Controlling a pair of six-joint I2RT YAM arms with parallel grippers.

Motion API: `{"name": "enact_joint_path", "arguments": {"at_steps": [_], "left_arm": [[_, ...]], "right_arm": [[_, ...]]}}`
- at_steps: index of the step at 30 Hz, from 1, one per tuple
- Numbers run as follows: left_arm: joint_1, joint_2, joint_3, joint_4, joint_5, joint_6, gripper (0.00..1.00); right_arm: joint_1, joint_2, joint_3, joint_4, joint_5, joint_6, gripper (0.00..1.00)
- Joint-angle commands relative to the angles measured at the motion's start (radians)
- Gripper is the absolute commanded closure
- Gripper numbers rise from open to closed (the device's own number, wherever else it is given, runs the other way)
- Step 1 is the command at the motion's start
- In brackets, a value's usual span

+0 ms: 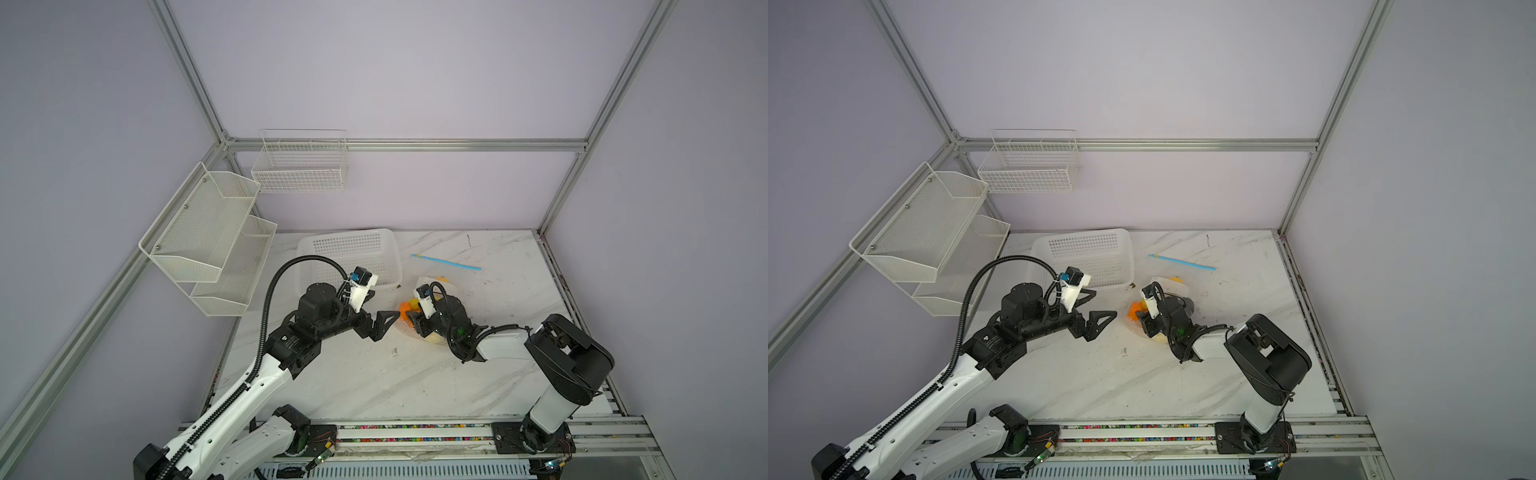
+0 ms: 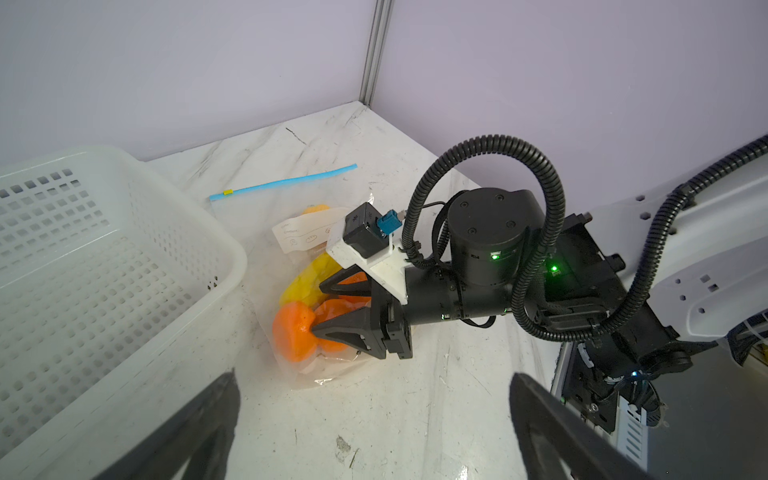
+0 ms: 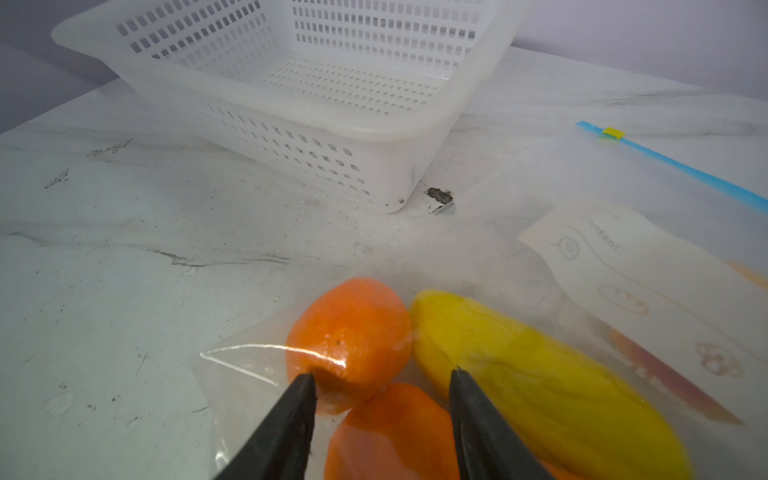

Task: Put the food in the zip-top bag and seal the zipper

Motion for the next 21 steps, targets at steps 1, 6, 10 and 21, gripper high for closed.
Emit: {"name": "enact_joint_path", "arguments": {"at_steps": [1, 6, 10, 21], "left_arm": [[0.003, -0.017, -0.032, 0.028, 0.015, -0.016, 0.0], [0.003, -0.024, -0.035, 0.029, 0.022, 0.0, 0.0], [0.003, -0.026, -0.035, 0.025, 0.015, 0.01, 0.0], [0.004, -0.061, -0.237, 0.154, -0.541, 0.102, 0.01]], "right_arm": [[0.012, 0.034, 0.011, 0.043, 0.029, -0.025, 0.44], [0.016, 0.04, 0.002, 0.07, 0.022, -0.021, 0.44], [0.016, -0.063, 0.044, -0.024, 0.024, -0.048, 0.43], [-0.02, -0.316, -0.036, -0.004, 0.55, -0.041, 0.15]]}}
